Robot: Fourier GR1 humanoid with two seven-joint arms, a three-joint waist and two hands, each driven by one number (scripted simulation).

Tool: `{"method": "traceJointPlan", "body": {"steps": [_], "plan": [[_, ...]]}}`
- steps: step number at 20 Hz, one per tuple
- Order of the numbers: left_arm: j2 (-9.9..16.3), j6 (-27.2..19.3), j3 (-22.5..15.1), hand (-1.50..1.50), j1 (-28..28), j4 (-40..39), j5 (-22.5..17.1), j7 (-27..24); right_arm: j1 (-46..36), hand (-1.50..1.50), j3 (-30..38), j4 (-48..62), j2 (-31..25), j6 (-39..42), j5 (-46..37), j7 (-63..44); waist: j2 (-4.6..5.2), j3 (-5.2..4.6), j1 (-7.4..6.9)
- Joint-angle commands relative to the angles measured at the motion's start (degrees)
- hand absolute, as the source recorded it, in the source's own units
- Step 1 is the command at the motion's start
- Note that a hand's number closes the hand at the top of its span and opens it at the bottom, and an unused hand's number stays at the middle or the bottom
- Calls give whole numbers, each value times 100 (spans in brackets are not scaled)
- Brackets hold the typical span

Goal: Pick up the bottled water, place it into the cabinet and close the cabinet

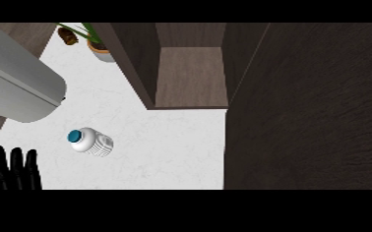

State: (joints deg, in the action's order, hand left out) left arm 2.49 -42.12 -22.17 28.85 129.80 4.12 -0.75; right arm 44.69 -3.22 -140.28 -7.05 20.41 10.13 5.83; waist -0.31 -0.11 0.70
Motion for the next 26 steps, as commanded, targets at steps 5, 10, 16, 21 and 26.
{"method": "traceJointPlan", "body": {"steps": [5,10,16,21,26], "plan": [[-200,645,1001,-150,-230,-1512,-1284,-1092,494,-150,8,-983,-65,137,480,-151,10,-7,-16],[-158,938,1536,-150,-607,-2279,-1669,-1272,988,-150,-250,-1372,30,133,357,-67,20,-6,26],[-227,1565,2058,-150,-1015,-3665,-2203,-2151,1330,-150,102,-976,-103,453,444,622,17,0,50],[-245,2041,2484,-150,-1450,-4787,-2539,-2835,1530,-150,352,-1146,-193,530,681,669,30,-2,34],[-40,2336,2947,-150,-1973,-5560,-2742,-3055,1762,-150,443,-932,-121,719,639,1041,24,4,41]]}}
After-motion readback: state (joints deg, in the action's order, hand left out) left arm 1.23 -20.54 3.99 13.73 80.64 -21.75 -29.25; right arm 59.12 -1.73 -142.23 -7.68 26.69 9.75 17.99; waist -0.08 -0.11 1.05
